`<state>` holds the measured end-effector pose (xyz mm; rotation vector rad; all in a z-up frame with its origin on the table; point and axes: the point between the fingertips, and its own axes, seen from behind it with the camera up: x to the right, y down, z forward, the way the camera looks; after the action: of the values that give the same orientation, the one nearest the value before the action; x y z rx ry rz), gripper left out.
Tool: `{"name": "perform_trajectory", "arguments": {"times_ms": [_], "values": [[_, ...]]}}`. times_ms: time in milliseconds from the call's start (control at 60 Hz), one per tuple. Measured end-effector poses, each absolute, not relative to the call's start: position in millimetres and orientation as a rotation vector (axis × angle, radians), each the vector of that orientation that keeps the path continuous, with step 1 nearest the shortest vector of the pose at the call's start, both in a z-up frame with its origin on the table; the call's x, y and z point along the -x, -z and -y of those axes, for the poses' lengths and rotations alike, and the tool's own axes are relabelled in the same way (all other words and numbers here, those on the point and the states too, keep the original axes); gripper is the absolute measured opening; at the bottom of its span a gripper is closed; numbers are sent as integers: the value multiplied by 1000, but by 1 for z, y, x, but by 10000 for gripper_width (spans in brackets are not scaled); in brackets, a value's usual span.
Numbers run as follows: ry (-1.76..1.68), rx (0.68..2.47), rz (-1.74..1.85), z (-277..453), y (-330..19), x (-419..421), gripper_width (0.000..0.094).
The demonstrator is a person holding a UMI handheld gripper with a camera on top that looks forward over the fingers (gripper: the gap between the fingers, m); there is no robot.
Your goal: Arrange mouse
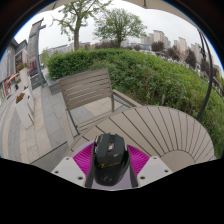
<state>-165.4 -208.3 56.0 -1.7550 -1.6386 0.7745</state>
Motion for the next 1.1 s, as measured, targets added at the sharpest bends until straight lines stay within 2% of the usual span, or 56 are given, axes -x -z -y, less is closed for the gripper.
{"name": "perform_trajectory", "arguments": {"times_ms": [183,283,317,350,383,517,633,733,900,1100], "values": [[-636,1850,1623,223,18,153,528],[-613,1822,1591,221,13,152,669],[-593,1825,1584,218,9,150,774],[-580,1825,1581,216,2,147,868],[-578,1830,1566,215,-13,143,845],[-598,1863,1585,220,-82,104,847],[-571,1877,1591,214,-150,45,847],[-556,1897,1584,211,-193,-9,849],[-538,1934,1539,207,-231,-87,850],[-502,1960,1477,203,-238,-131,851]]}}
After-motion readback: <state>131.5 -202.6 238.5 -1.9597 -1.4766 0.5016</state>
